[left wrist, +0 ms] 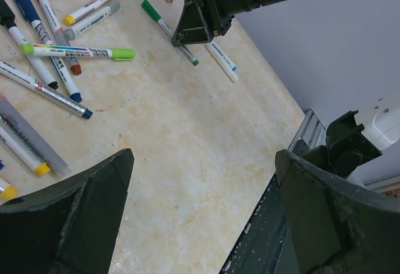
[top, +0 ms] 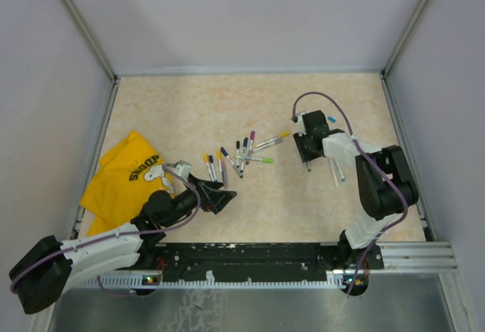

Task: Open the pen caps
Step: Pick up the pen from the center of the board.

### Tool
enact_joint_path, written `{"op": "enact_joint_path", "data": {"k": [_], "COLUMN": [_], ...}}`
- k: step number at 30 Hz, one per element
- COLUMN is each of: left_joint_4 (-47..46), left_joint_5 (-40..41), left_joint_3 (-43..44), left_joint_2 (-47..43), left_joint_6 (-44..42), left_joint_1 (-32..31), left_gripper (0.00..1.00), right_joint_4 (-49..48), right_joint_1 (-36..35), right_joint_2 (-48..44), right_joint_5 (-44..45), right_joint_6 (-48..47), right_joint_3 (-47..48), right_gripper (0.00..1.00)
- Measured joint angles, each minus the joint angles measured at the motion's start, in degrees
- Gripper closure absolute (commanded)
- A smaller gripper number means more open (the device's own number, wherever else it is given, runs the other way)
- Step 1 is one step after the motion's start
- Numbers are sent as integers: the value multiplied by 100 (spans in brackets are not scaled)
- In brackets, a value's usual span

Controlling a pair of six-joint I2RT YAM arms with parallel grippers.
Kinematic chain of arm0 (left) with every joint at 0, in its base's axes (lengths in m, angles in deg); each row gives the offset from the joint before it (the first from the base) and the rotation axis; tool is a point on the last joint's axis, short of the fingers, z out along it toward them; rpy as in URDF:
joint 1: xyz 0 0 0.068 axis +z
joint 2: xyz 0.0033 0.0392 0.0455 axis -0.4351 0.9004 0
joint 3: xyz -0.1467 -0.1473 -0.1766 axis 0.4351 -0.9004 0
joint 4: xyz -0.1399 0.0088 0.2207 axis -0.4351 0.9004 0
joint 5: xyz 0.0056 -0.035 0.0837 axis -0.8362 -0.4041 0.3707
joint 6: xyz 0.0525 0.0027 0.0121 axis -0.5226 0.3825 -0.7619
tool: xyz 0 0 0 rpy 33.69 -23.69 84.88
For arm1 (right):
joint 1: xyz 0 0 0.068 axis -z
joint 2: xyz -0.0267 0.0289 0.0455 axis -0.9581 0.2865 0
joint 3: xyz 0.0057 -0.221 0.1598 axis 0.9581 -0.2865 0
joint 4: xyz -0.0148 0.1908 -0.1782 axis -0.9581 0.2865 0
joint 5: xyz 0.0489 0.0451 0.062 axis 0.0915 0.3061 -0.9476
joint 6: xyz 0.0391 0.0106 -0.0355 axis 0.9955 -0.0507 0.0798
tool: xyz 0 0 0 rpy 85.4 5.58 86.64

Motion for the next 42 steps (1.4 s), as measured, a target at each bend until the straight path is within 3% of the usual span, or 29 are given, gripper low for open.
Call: {"op": "enact_joint_path", "data": {"k": [24,38,42], "left_joint_4": [0,-2,-37], "left_joint_5": [-2,-20,-39], "left_joint_3": [0,0,0], "left_joint_2": [0,0,9], "left_joint_6": [22,42,42], "left_joint_1": [0,0,0], "left_gripper": [1,0,1], "right_joint_4": [4,315,431], "right_joint_1": [0,103,103], "right_joint_2": [0,120,151], "right_joint_5": [-81,-393,-428], "right_joint_6": [2,-44,-92], "right_joint_3": [0,205,273], "right_gripper": [74,100,100]}}
